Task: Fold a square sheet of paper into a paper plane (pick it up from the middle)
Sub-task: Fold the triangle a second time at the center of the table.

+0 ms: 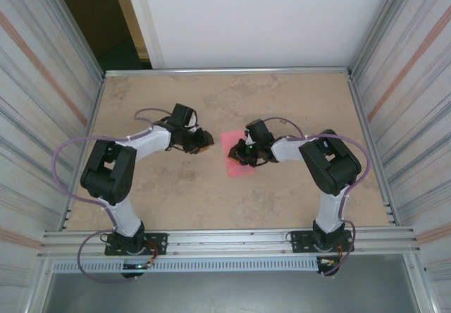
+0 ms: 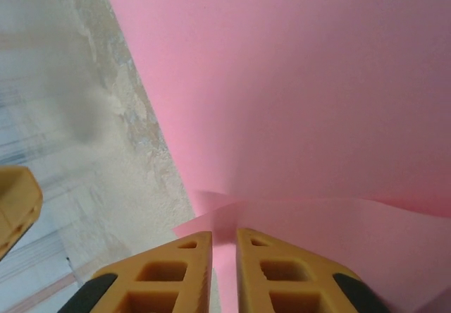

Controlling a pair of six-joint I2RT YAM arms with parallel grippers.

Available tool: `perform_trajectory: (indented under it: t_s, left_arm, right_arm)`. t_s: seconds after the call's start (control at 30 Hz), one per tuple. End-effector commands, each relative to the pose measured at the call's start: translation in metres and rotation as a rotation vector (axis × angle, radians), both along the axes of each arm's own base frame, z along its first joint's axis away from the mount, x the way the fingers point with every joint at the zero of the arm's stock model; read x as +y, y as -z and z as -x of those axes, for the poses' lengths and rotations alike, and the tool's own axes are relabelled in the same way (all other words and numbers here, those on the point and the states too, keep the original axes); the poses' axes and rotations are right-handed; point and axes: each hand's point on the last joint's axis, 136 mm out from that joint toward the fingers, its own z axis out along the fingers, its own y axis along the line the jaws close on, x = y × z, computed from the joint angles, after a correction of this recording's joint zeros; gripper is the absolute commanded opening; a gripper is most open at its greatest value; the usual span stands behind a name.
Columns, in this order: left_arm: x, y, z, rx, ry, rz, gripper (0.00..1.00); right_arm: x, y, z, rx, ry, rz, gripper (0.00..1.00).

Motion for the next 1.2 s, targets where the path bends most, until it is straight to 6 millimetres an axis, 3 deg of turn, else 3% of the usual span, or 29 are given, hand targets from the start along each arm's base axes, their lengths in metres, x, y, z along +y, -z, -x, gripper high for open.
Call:
perform_trajectory:
  t_s: [0.0, 0.13, 0.37, 0.73, 1.17]
  left_arm:
    - [-0.017, -0.009, 0.009, -0.016, 0.042, 0.031, 0.25]
    - [-0.034, -0.001, 0.02, -0.007, 0.095, 0.01, 0.18]
    - [-0.05, 0.011, 0.026, -0.013, 0.159, -0.069, 0.11]
    - [-0.066, 0.022, 0.015, -0.002, 0.194, -0.077, 0.05]
    - [-0.055, 0.044, 0.02, 0.046, 0.189, -0.15, 0.04]
  right_arm:
    - [-0.014, 0.027, 0.018, 0.084, 0.011, 0.084, 0.12]
    - [-0.014, 0.029, 0.02, 0.096, 0.009, 0.089, 0.02]
    - [-0.013, 0.029, 0.02, 0.102, 0.007, 0.082, 0.0]
    - [-0.012, 0.03, 0.021, 0.111, 0.014, 0.074, 0.0]
    - [-0.012, 0.03, 0.022, 0.116, 0.018, 0.065, 0.0]
